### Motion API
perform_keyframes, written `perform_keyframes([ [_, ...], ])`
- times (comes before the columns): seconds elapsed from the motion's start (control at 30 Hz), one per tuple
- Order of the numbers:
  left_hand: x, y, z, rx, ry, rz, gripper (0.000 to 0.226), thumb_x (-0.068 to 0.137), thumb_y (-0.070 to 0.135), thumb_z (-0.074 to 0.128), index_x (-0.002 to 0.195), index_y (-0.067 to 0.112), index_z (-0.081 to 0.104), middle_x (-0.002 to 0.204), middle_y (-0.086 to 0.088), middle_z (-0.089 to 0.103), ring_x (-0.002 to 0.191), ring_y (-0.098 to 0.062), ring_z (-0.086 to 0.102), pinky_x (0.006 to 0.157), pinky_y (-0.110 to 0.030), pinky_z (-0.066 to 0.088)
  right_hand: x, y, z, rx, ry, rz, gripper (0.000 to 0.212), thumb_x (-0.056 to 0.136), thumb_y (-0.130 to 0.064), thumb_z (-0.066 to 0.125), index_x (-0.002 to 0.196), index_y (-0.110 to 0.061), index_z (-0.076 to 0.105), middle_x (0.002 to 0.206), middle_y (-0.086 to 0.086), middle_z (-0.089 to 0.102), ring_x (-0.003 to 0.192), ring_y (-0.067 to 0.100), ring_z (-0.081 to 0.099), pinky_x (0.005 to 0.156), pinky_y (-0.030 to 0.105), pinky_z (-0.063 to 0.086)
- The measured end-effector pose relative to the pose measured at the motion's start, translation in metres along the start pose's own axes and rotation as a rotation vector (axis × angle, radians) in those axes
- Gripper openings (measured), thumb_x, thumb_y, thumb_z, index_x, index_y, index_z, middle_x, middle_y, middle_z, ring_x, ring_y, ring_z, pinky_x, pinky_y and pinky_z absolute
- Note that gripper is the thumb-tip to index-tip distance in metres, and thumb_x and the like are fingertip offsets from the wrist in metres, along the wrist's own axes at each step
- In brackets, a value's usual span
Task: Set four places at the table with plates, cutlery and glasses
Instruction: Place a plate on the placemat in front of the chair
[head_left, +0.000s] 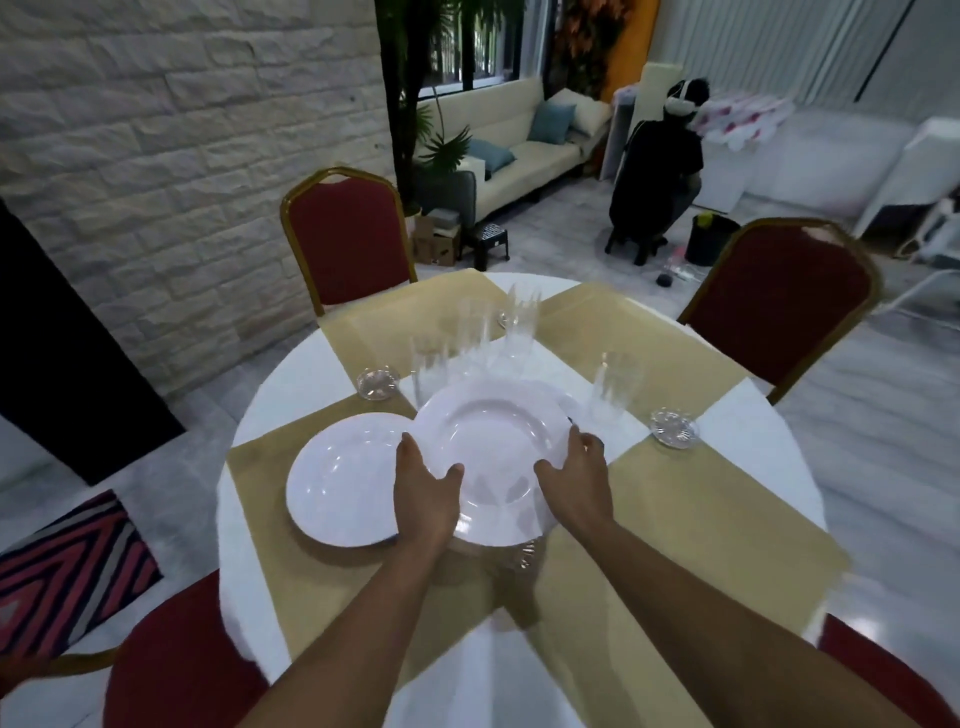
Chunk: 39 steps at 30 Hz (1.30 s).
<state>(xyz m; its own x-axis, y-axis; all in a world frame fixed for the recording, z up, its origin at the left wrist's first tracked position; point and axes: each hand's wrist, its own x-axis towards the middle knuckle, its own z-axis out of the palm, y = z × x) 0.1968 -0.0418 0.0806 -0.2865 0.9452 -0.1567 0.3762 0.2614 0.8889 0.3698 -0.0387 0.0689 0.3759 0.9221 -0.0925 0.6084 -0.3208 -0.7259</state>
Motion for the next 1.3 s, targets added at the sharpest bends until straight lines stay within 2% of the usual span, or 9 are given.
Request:
perform_keyframes([
  [0.13, -0.044, 0.013, 0.064, -0.037, 0.007, 0.038, 0.079, 0.085, 0.023, 0.069, 0.150, 0.015, 0.025, 0.153, -0.003, 0.036, 0.138, -0.024, 0.038, 0.115, -0.035, 0.030, 0.003, 0.055, -0.054, -0.002, -0.013, 0.041, 0.068, 0.081, -0.030, 0.058, 0.144, -0.014, 0.037, 0.146, 0.008, 0.036, 0.132, 0.030, 0.042, 0.102, 0.043, 0.044],
  [0.3, -0.113, 0.018, 0.163, -0.070, -0.040, -0.066, 0.095, 0.085, 0.029, 0.070, 0.154, 0.019, 0.006, 0.157, -0.004, 0.029, 0.140, -0.026, 0.036, 0.114, -0.039, 0.032, 0.017, 0.141, -0.124, -0.102, -0.043, 0.078, 0.064, 0.084, -0.029, 0.060, 0.142, -0.012, 0.038, 0.149, 0.007, 0.032, 0.134, 0.030, 0.038, 0.104, 0.042, 0.039],
  [0.4, -0.143, 0.008, 0.204, -0.087, -0.042, -0.095, 0.096, 0.082, 0.025, 0.072, 0.154, 0.019, 0.009, 0.155, -0.002, 0.031, 0.140, -0.025, 0.036, 0.113, -0.040, 0.033, 0.024, 0.180, -0.141, -0.199, -0.120, 0.098, 0.072, 0.086, -0.034, 0.059, 0.149, -0.012, 0.029, 0.154, 0.006, 0.026, 0.139, 0.029, 0.032, 0.109, 0.043, 0.036],
  [0.73, -0.176, -0.030, 0.248, 0.016, -0.068, -0.089, 0.110, 0.073, 0.031, 0.078, 0.153, 0.018, 0.003, 0.159, -0.001, 0.020, 0.144, -0.021, 0.027, 0.114, -0.045, 0.031, 0.048, 0.228, -0.145, -0.222, -0.308, 0.045, 0.078, 0.086, -0.038, 0.062, 0.151, -0.015, 0.025, 0.157, 0.003, 0.021, 0.143, 0.029, 0.025, 0.112, 0.043, 0.032],
  [0.9, -0.179, -0.035, 0.256, 0.007, -0.034, -0.148, 0.099, 0.077, 0.043, 0.070, 0.152, 0.019, 0.010, 0.156, -0.005, 0.027, 0.140, -0.026, 0.035, 0.112, -0.047, 0.035, 0.052, 0.241, -0.149, -0.264, -0.347, 0.019, 0.080, 0.090, -0.043, 0.058, 0.154, -0.017, 0.018, 0.159, 0.001, 0.019, 0.143, 0.029, 0.024, 0.113, 0.045, 0.030],
  [1.0, -0.168, -0.036, 0.248, 0.164, 0.037, -0.166, 0.093, 0.087, 0.050, 0.058, 0.154, 0.012, 0.005, 0.162, -0.009, 0.007, 0.148, -0.027, 0.014, 0.120, -0.046, 0.019, 0.052, 0.241, -0.150, -0.299, -0.314, -0.054, 0.080, 0.090, -0.045, 0.058, 0.153, -0.016, 0.019, 0.161, 0.002, 0.018, 0.145, 0.030, 0.021, 0.115, 0.046, 0.028],
  [1.07, -0.158, -0.040, 0.244, 0.269, 0.050, -0.131, 0.088, 0.091, 0.048, 0.052, 0.154, 0.009, 0.005, 0.162, -0.010, 0.001, 0.150, -0.023, 0.003, 0.122, -0.043, 0.008, 0.054, 0.243, -0.149, -0.320, -0.333, -0.081, 0.084, 0.091, -0.046, 0.057, 0.155, -0.015, 0.013, 0.164, 0.002, 0.011, 0.149, 0.028, 0.014, 0.118, 0.045, 0.022],
  [1.17, -0.157, -0.048, 0.240, 0.308, -0.005, -0.102, 0.087, 0.093, 0.047, 0.049, 0.153, 0.010, -0.001, 0.162, -0.009, -0.003, 0.150, -0.021, -0.004, 0.122, -0.039, -0.001, 0.050, 0.245, -0.143, -0.296, -0.384, -0.079, 0.090, 0.092, -0.046, 0.056, 0.157, -0.015, 0.003, 0.166, -0.001, 0.003, 0.151, 0.024, 0.011, 0.121, 0.043, 0.018],
  [1.3, -0.164, -0.058, 0.239, 0.397, 0.001, -0.060, 0.090, 0.092, 0.048, 0.050, 0.153, 0.010, -0.004, 0.162, -0.008, -0.004, 0.150, -0.020, -0.004, 0.121, -0.040, -0.004, 0.047, 0.246, -0.136, -0.244, -0.373, -0.096, 0.091, 0.092, -0.047, 0.057, 0.157, -0.017, -0.001, 0.166, -0.003, 0.001, 0.152, 0.020, 0.012, 0.122, 0.041, 0.020],
])
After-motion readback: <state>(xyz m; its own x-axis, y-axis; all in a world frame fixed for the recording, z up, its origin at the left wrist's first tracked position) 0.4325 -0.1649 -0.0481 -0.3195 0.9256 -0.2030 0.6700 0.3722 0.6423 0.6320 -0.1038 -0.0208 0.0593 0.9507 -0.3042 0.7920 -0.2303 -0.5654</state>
